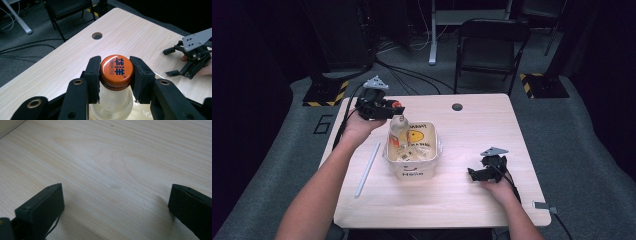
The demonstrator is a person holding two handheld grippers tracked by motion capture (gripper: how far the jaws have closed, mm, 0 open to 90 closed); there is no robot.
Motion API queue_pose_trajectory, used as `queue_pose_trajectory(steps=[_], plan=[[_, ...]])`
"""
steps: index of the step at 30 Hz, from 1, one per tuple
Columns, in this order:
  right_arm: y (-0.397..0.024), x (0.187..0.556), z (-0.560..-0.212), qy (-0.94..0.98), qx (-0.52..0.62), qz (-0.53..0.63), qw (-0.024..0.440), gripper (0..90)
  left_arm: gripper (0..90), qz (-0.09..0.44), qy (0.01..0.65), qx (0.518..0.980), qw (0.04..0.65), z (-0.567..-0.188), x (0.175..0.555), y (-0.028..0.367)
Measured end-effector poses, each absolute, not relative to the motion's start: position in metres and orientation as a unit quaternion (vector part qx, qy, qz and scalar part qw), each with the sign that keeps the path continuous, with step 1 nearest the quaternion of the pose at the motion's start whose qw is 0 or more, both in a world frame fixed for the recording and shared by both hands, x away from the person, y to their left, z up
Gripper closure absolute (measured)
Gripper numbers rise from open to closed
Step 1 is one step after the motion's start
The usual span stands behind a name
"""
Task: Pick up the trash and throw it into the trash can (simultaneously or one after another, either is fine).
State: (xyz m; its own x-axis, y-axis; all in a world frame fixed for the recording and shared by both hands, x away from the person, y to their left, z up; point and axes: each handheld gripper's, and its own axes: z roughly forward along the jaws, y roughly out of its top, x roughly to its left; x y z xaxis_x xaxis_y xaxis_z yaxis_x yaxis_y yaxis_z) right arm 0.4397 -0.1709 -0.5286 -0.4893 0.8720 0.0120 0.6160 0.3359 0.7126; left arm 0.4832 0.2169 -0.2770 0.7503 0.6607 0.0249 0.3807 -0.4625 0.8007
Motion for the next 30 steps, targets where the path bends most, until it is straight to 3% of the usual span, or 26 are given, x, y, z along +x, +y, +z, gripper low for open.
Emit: queue_pose_trajectory(steps=[30], plan=[[-0.171,0.440,-0.529,0.795,0.468,0.336,0.189,0.0,62.7,0.167,0.334,0.833,0.409,-0.322,0.495,0.218]])
